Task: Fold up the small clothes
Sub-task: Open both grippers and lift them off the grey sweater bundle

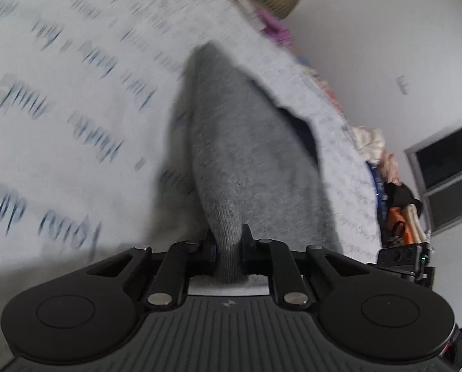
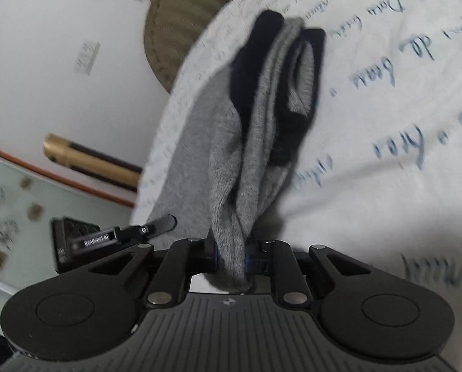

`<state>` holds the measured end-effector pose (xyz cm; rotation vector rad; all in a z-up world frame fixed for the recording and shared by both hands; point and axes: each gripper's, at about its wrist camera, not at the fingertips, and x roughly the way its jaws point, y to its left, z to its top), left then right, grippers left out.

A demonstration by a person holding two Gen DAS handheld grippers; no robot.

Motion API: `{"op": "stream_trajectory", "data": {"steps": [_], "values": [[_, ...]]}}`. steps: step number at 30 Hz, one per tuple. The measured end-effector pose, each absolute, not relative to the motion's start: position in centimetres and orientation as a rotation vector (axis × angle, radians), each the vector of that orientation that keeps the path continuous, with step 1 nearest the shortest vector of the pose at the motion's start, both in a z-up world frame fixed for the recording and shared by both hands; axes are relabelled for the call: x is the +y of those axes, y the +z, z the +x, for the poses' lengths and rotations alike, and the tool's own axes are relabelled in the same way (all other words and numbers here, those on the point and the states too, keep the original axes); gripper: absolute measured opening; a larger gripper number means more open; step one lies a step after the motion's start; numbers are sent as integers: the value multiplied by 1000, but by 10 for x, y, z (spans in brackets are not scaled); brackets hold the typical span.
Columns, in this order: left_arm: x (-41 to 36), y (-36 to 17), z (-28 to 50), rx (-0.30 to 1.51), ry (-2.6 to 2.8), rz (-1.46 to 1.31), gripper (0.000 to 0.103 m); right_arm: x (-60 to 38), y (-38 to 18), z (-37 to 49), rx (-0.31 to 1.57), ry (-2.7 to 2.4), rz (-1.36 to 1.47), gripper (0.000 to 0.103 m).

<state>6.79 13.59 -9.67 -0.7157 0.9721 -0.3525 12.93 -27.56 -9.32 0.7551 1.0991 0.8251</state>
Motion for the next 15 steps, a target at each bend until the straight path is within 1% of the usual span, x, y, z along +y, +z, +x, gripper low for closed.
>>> {"op": "stream_trajectory", "data": {"steps": [2,3,4,5,6,8,9,10,11,12,13,14,15], "values": [[138,-112,67,979,-339,-725,13,-273,-103,130,1117,803,734,19],[138,-113,67,966,-339,-733,13,-274,-107,131,1114,801,768,19],[140,-110,68,962,-342,-737,15,-275,-108,132,1119,789,800,22],[142,-105,66,954,-354,-735,16,-275,-106,133,1131,780,812,31],[145,-97,63,941,-362,-723,16,-277,-101,134,1137,786,802,34],[150,-69,53,906,-334,-645,17,-290,-81,136,1075,757,760,36],[152,-51,48,853,-316,-590,17,-297,-68,139,1025,735,753,36],[153,-35,39,790,-305,-538,23,-305,-55,144,969,718,747,36],[150,-20,38,725,-285,-480,41,-310,-41,150,904,695,732,38],[141,-6,38,660,-259,-418,57,-309,-29,159,851,672,707,44],[131,2,42,604,-236,-360,91,-303,-18,171,814,656,672,47],[115,5,48,550,-215,-297,97,-294,-9,185,794,652,639,50],[97,3,56,516,-197,-227,97,-283,-4,199,779,656,609,50]]}}
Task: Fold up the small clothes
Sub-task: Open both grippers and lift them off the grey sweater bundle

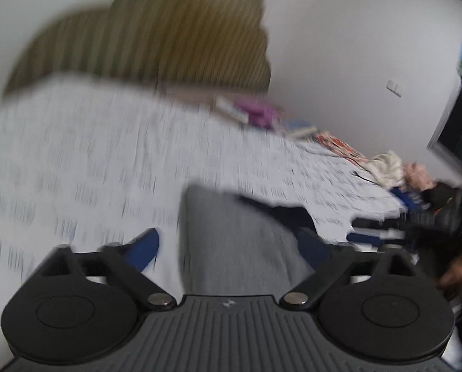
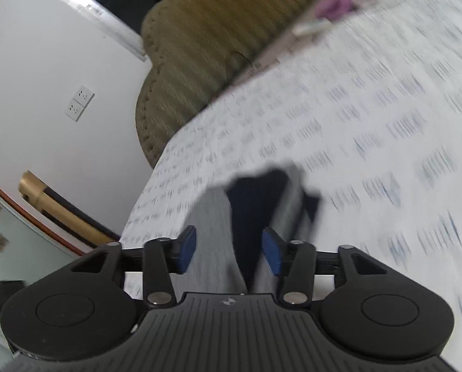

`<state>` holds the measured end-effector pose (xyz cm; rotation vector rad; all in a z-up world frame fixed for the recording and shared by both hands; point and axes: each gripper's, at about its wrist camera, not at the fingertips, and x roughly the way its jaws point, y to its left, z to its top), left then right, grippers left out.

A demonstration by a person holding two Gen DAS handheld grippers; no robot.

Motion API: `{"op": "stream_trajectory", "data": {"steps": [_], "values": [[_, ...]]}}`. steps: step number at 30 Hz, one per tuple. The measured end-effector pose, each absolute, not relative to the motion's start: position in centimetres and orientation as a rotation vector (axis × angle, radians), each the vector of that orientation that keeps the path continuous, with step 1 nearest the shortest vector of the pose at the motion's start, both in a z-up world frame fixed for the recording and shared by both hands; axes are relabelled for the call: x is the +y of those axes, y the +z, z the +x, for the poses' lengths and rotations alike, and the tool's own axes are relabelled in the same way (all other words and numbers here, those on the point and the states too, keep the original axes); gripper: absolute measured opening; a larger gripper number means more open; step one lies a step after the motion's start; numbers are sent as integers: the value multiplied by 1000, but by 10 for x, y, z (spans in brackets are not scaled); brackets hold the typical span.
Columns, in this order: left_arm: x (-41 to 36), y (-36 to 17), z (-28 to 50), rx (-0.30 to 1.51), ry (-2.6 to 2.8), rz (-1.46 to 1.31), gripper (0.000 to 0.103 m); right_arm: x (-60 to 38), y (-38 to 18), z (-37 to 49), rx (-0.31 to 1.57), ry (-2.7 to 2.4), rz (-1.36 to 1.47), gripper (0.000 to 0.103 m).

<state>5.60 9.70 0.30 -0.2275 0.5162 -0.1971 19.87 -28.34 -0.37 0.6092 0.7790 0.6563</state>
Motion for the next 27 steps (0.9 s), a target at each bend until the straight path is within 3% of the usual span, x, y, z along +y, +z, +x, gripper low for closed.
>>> {"op": "stream_trajectory", "data": {"steps": [4,8,12,19,22,24,26,27], "values": [[32,-35,100,609,-195,-69,94,-224,1,254,776,680,482,56],[12,-79,118,683,-173,-24,92,-186,-32,292,905,562,311,57],[15,-82,113,662,-189,-10,92,-206,-71,273,773,598,293,52],[15,-83,112,653,-199,-9,93,-207,-49,281,820,582,285,53],[14,-85,115,647,-197,-10,94,-206,-18,284,770,550,332,58],[13,-86,116,647,-197,-4,95,-190,-2,285,729,594,279,74],[12,-86,118,649,-199,0,96,-166,5,290,734,638,198,84],[12,-86,118,650,-199,0,96,-153,4,293,744,653,153,84]]}}
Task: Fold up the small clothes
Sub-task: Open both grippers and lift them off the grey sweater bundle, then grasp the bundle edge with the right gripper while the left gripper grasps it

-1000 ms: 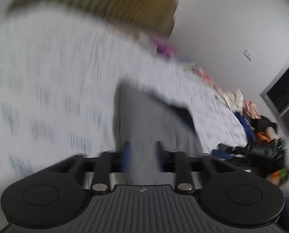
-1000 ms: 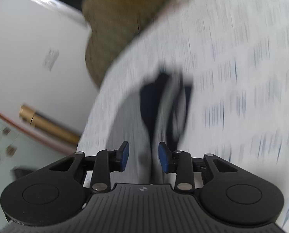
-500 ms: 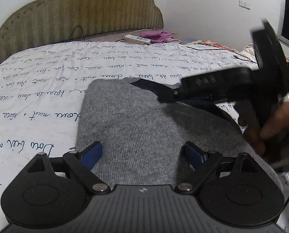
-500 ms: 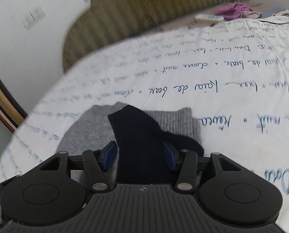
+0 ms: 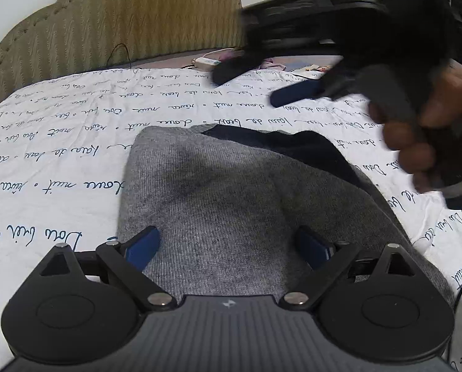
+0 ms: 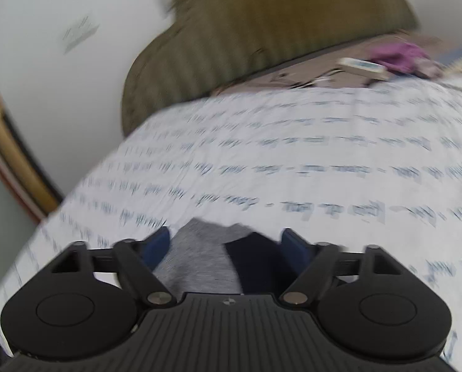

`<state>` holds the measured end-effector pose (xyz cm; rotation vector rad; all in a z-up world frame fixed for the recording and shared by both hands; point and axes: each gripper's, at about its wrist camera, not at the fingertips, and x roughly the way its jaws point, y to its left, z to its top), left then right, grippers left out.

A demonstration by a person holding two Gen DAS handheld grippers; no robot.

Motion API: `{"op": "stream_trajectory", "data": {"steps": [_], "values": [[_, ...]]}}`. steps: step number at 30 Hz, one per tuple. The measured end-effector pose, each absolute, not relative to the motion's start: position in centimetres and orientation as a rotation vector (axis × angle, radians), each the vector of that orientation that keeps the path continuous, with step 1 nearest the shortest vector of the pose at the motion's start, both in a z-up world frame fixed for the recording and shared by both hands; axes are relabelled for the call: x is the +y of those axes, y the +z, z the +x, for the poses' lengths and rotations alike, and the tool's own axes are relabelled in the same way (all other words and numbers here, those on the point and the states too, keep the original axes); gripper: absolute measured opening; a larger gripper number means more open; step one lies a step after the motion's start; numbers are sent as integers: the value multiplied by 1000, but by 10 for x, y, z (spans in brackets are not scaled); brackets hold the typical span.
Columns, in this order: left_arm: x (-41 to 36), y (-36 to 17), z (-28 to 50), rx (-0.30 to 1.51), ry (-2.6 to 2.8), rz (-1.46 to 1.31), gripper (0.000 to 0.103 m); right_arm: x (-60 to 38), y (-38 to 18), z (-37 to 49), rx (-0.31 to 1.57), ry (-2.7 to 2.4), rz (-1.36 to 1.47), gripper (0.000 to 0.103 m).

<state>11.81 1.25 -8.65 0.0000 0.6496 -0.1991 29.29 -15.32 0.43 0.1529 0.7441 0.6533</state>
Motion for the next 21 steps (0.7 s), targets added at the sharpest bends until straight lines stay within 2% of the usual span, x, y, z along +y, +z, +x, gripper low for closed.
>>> {"op": "stream_trajectory", "data": {"steps": [5,12,16,17,18,21], "values": [[14,-88,117,639,-204,4,96,-118,-38,316,892,628,-8,80],[19,-84,113,621,-224,-7,97,-132,-42,306,848,623,-13,80],[60,-56,85,584,-240,-190,97,-187,-11,278,818,610,233,82],[73,-52,77,561,-232,-227,97,-204,-7,267,788,629,283,89],[84,-50,72,555,-207,-255,97,-219,-5,256,776,621,308,92],[112,-62,77,654,-184,-395,97,-253,-14,229,800,544,338,87]]}}
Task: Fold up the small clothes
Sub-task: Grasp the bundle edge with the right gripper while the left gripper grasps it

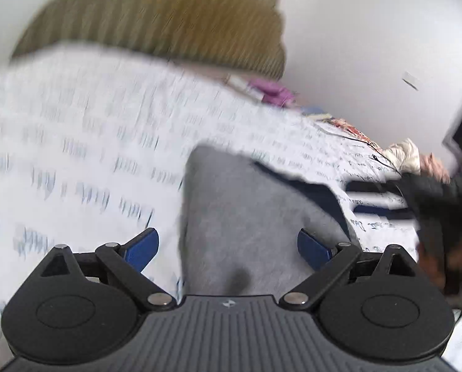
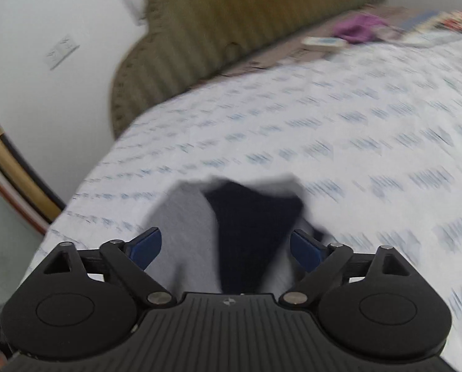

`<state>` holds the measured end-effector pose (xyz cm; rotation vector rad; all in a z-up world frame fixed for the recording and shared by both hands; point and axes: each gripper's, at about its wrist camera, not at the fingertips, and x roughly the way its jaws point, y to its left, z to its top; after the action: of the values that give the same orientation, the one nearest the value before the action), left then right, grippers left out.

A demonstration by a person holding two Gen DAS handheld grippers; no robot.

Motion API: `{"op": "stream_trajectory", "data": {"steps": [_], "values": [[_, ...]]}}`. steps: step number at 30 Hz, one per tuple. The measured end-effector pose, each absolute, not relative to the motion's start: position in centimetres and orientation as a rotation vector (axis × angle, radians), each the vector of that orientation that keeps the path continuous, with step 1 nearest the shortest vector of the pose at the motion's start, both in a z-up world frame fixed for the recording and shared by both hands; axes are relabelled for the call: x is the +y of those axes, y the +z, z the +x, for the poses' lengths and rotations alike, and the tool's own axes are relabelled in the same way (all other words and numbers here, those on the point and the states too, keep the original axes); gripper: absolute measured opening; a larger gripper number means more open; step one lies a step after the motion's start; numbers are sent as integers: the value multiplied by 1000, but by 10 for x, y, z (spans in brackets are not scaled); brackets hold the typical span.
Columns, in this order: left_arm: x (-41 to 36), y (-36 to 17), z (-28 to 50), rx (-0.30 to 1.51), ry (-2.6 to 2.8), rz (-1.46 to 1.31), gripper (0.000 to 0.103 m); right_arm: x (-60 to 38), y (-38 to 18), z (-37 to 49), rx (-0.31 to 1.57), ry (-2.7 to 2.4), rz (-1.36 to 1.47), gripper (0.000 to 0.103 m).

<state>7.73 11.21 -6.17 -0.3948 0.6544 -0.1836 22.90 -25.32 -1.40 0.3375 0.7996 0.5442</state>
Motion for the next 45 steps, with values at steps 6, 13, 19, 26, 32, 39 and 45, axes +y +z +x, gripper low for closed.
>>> {"op": "stream_trajectory", "data": {"steps": [6,13,19,26,32,39,45], "values": [[115,-93,96,790,-255,-581,96,-255,-65,214,926,547,377,52],[115,-94,93,844,-215,-424,41,-269,-78,210,888,597,399,36],[114,-78,76,817,-178,-430,52,-273,-63,195,927,568,499,61],[117,-86,37,884,-234,-495,66,-280,-65,136,998,651,536,64],[110,-90,38,874,-202,-370,25,-260,-69,116,922,644,301,29],[95,-85,31,820,-206,-174,23,-254,-64,110,845,678,167,36],[106,-42,-33,600,-84,-182,87,-301,-26,73,794,499,311,78]]}}
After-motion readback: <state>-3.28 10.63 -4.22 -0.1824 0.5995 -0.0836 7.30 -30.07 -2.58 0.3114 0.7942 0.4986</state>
